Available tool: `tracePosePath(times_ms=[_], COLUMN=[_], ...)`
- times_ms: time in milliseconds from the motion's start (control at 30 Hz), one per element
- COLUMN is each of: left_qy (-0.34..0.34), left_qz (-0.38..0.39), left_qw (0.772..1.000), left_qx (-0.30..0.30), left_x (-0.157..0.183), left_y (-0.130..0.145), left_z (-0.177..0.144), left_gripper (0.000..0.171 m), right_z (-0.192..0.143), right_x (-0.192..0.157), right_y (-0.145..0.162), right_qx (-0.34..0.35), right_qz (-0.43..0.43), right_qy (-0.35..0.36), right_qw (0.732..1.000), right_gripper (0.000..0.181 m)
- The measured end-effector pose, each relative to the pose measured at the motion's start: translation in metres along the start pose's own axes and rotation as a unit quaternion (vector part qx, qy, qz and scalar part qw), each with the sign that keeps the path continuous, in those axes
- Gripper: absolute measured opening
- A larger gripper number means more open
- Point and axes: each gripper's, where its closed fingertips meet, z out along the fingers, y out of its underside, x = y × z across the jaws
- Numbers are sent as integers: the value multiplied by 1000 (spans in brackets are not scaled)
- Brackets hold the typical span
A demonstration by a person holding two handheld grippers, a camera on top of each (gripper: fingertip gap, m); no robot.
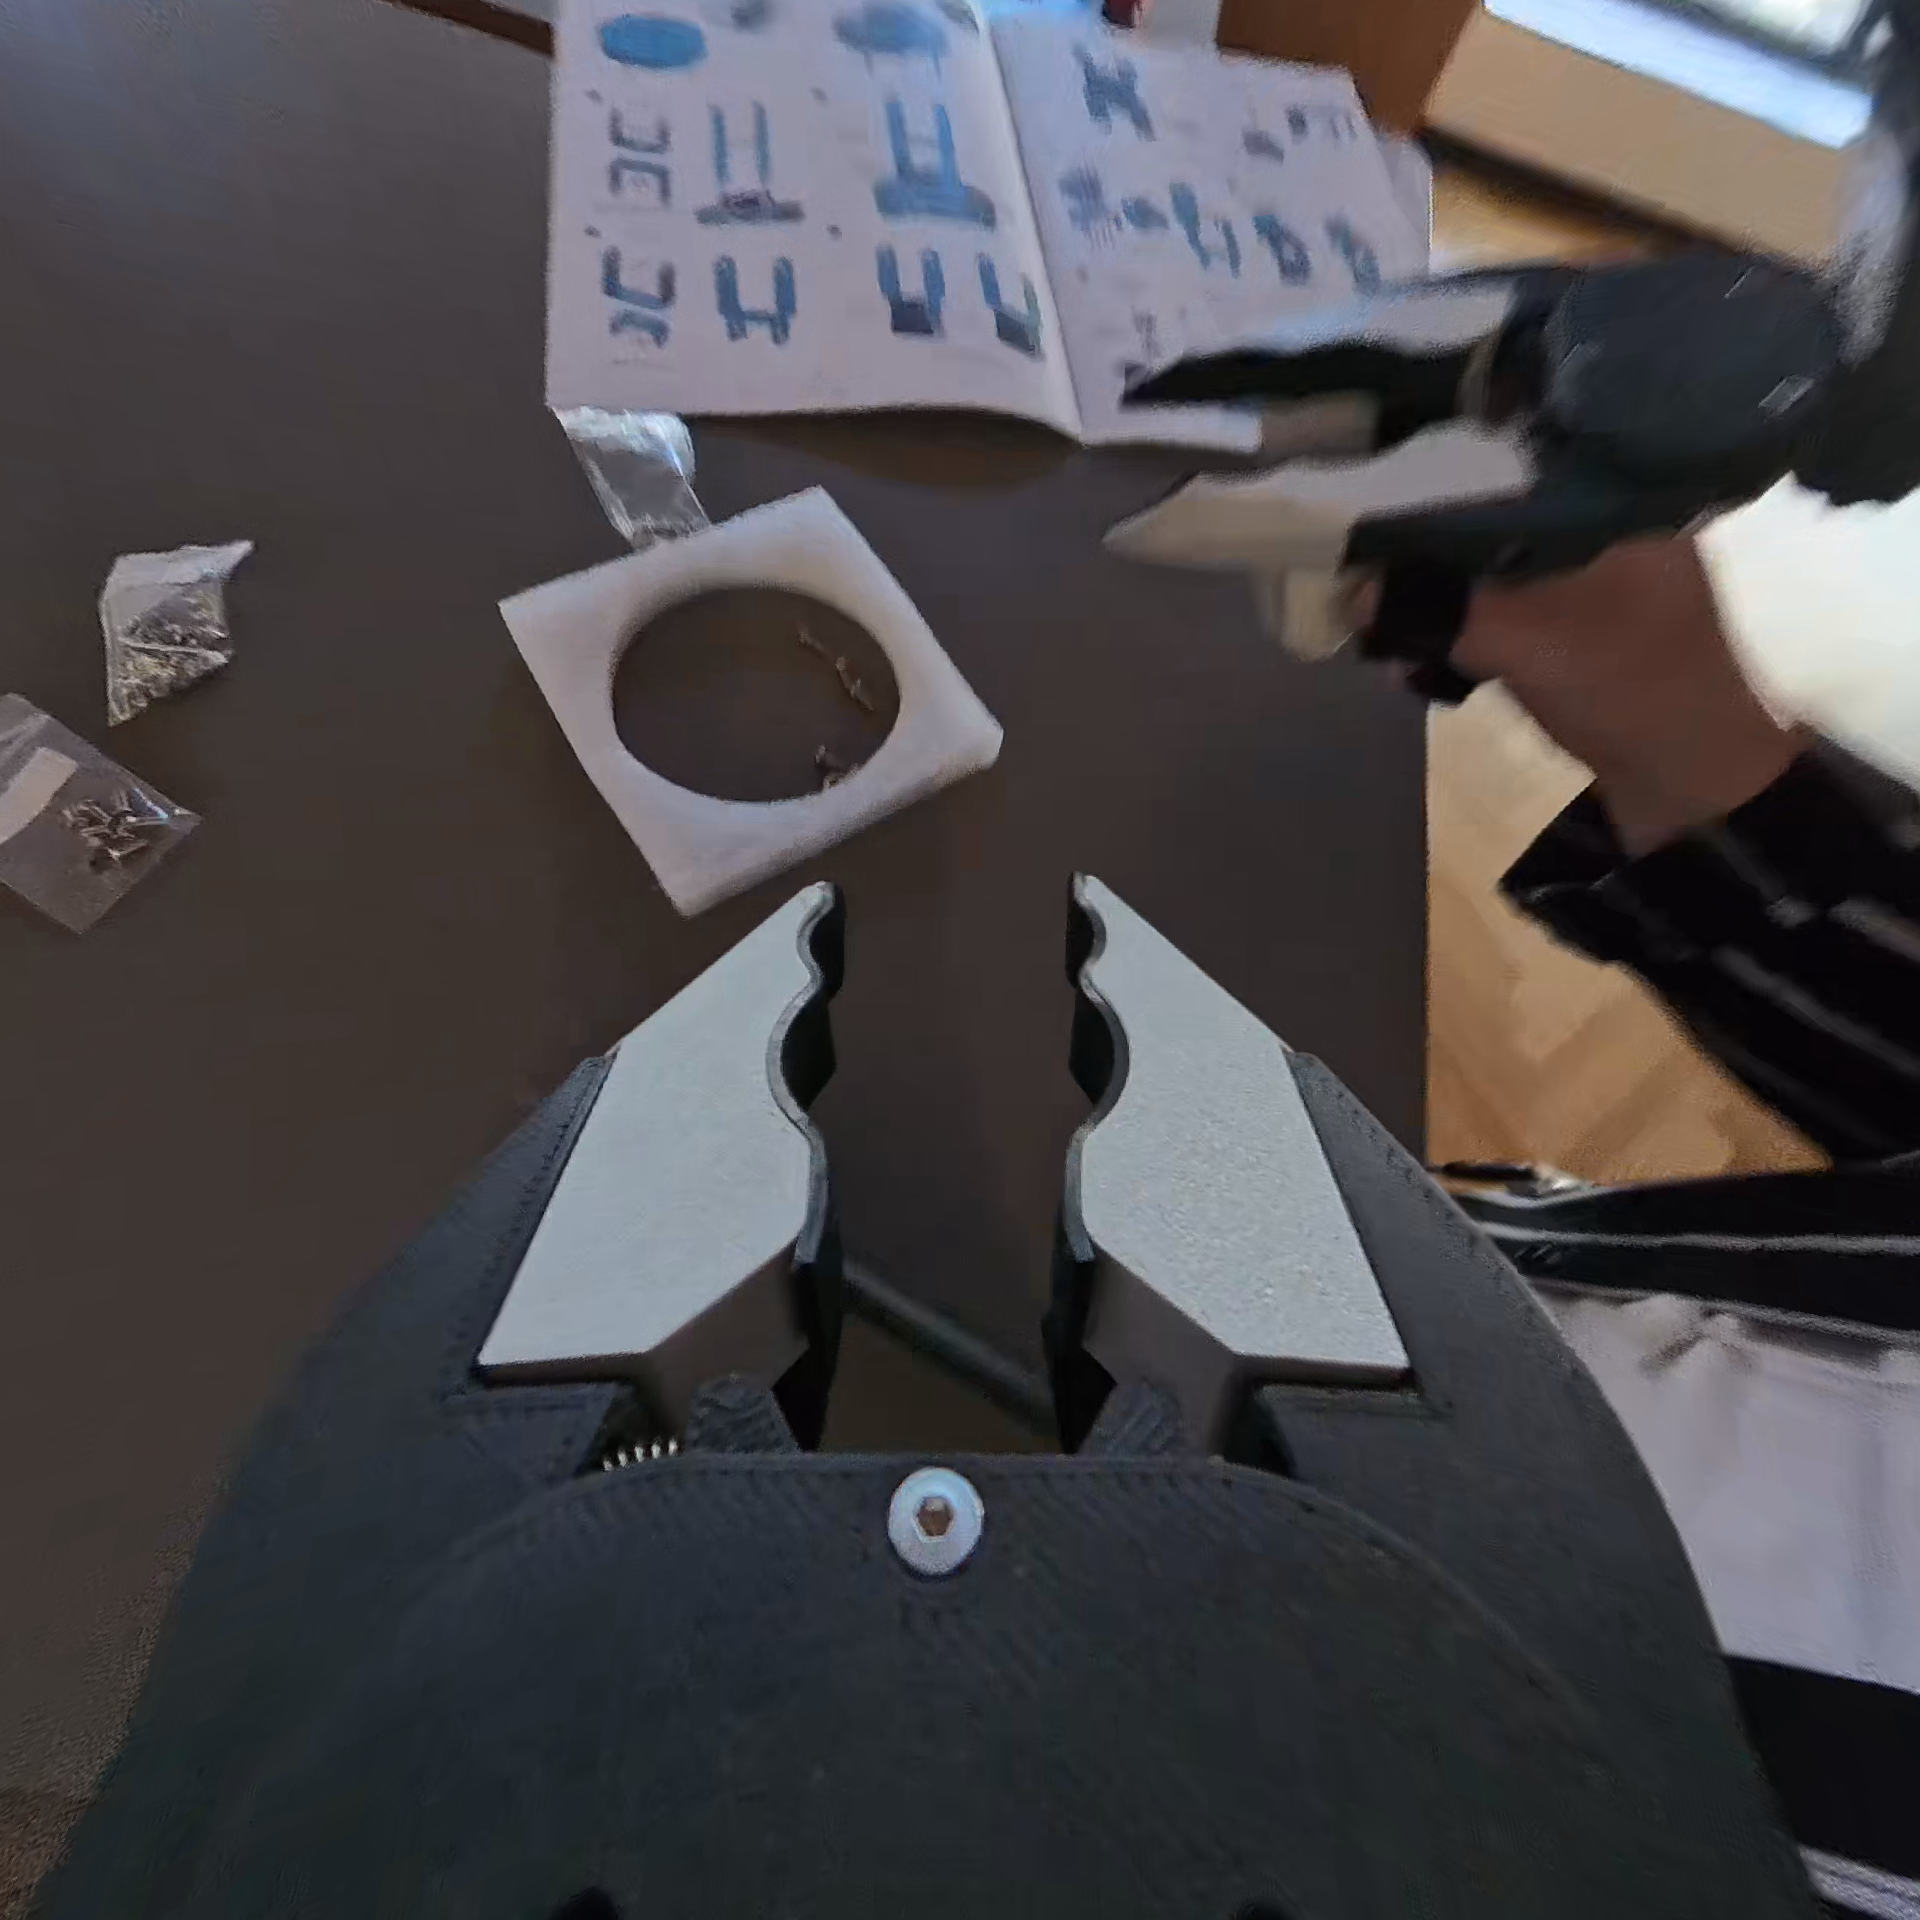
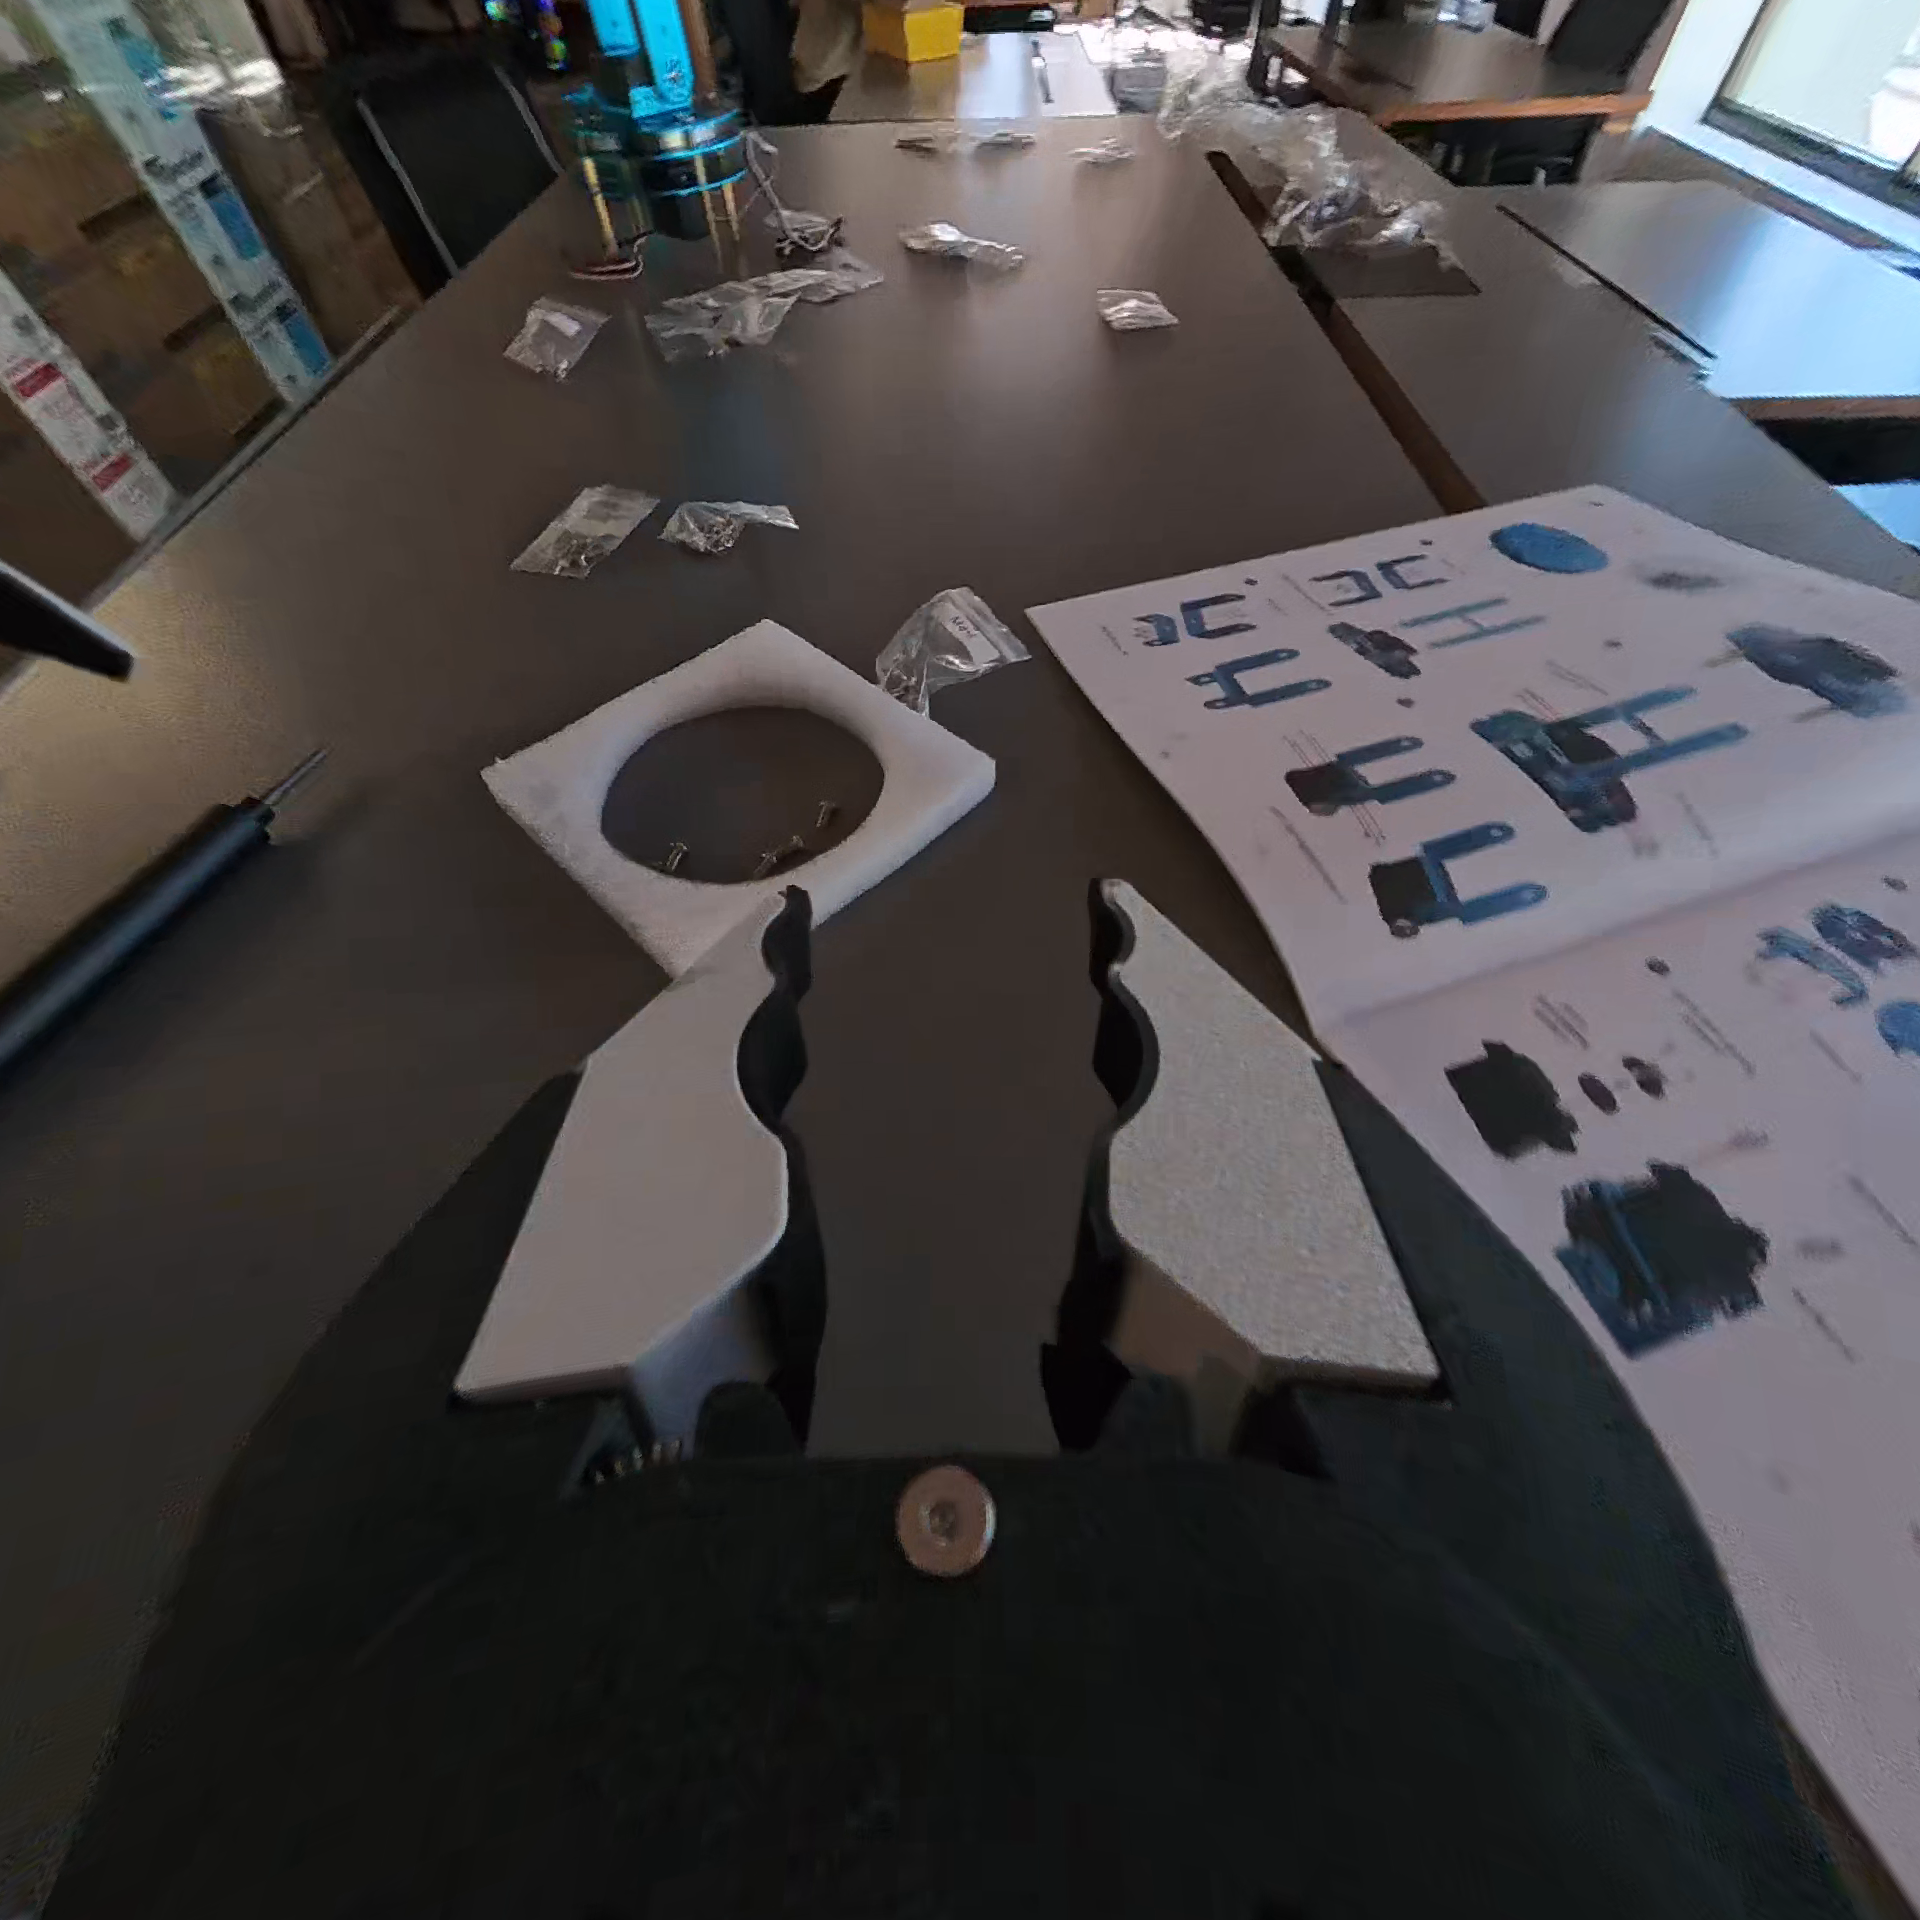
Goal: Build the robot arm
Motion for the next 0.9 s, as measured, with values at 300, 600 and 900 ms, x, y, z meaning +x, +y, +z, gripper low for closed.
tracePosePath(times_ms=[300,600,900], left_qy=[-117,-163,-182], left_qz=[-37,-39,-20], left_qw=[990,981,975], left_qx=[68,97,128], left_x=[1,-3,-7], left_y=[-67,-113,-151], left_z=[-9,-6,2], left_gripper=[34,31,28], right_z=[53,69,68], right_x=[-1,11,18], right_y=[6,10,4], right_qx=[-14,-43,-34], right_qz=[-109,-91,-3], right_qy=[-79,-99,-135], right_qw=[991,990,990], right_gripper=[49,25,0])
